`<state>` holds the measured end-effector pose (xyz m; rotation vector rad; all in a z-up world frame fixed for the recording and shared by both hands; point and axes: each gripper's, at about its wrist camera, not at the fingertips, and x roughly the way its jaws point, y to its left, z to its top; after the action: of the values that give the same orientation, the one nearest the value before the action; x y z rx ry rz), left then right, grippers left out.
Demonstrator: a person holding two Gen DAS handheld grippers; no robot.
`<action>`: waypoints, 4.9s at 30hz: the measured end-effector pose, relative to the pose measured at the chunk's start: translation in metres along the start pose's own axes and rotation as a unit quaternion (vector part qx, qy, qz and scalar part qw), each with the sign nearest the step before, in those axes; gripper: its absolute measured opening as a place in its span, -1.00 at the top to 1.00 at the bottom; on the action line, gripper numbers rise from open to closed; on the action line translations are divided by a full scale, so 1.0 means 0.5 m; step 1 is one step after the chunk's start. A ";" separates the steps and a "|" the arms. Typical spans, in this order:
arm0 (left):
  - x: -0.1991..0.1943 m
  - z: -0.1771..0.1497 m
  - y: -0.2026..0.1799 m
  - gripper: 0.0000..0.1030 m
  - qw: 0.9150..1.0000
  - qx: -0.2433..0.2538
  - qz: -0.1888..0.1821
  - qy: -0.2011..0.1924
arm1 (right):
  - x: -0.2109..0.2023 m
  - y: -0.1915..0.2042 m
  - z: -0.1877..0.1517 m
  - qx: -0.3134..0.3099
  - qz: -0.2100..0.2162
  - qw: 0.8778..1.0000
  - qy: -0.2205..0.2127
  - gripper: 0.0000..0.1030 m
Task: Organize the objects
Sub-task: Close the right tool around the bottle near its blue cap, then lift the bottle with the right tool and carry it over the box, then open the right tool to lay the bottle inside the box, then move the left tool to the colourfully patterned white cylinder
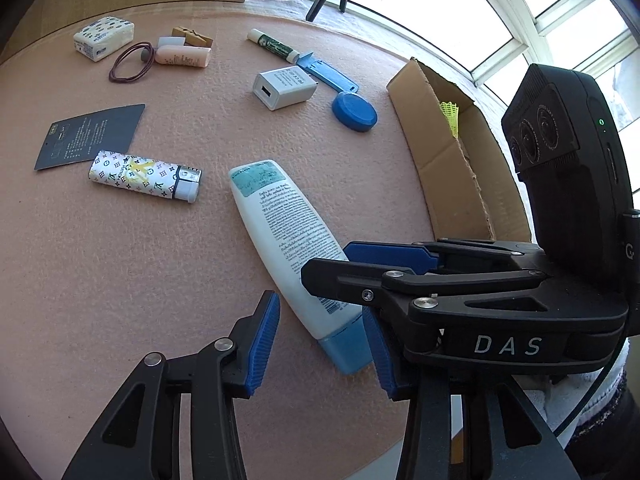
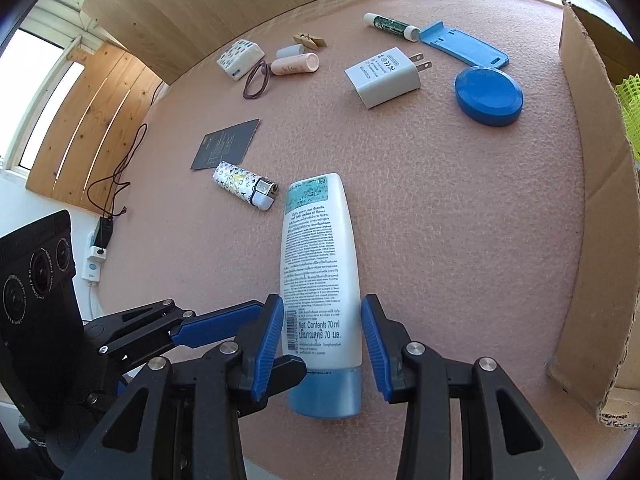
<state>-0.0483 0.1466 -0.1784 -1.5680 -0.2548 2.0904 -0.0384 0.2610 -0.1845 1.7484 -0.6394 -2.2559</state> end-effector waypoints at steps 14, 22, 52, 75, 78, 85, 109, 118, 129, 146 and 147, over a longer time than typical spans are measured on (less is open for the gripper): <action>0.011 -0.004 -0.010 0.14 1.000 0.009 -0.009 0.002 | 0.012 -0.021 0.003 0.007 0.029 0.999 0.022 0.24; 0.028 -0.001 -0.002 0.11 1.000 -0.003 -0.015 0.010 | 0.019 -0.025 -0.003 0.011 0.034 0.999 0.026 0.30; 0.043 0.144 -0.282 0.11 0.990 0.124 -0.061 -0.032 | -0.257 -0.155 0.001 0.077 0.007 0.990 -0.116 0.40; 0.154 0.180 -0.418 -0.20 0.982 0.179 -0.057 -0.004 | -0.346 -0.297 -0.031 0.121 -0.098 0.973 -0.168 -0.10; 0.146 0.179 -0.407 -0.20 0.983 0.177 -0.054 -0.009 | -0.350 -0.304 -0.032 0.125 -0.096 0.973 -0.171 -0.10; 0.122 0.176 -0.371 -0.20 0.985 0.164 -0.047 -0.014 | -0.336 -0.286 -0.029 0.121 -0.092 0.974 -0.169 -0.10; -0.011 0.145 -0.034 -0.18 0.998 0.030 0.037 -0.032 | -0.273 -0.174 -0.034 0.090 -0.065 0.980 -0.168 -0.10; -0.047 0.175 0.141 -0.17 0.997 -0.025 0.076 -0.020 | -0.242 -0.140 -0.029 0.080 -0.065 0.982 -0.156 -0.10; -0.019 0.207 0.222 0.23 0.995 -0.032 0.092 0.008 | -0.215 -0.112 -0.024 0.084 -0.059 0.984 -0.148 -0.09; 0.006 0.179 0.165 0.36 0.991 0.051 0.114 0.047 | -0.185 -0.085 -0.013 0.077 -0.052 0.987 -0.130 -0.09; 0.006 0.172 0.160 0.36 0.991 0.058 0.111 0.050 | -0.183 -0.082 -0.010 0.075 -0.051 0.987 -0.129 -0.09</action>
<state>-0.1525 0.0929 -0.1889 -1.6903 0.0782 2.1390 -0.0051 0.3352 -0.1253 1.5978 -0.8050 -2.5941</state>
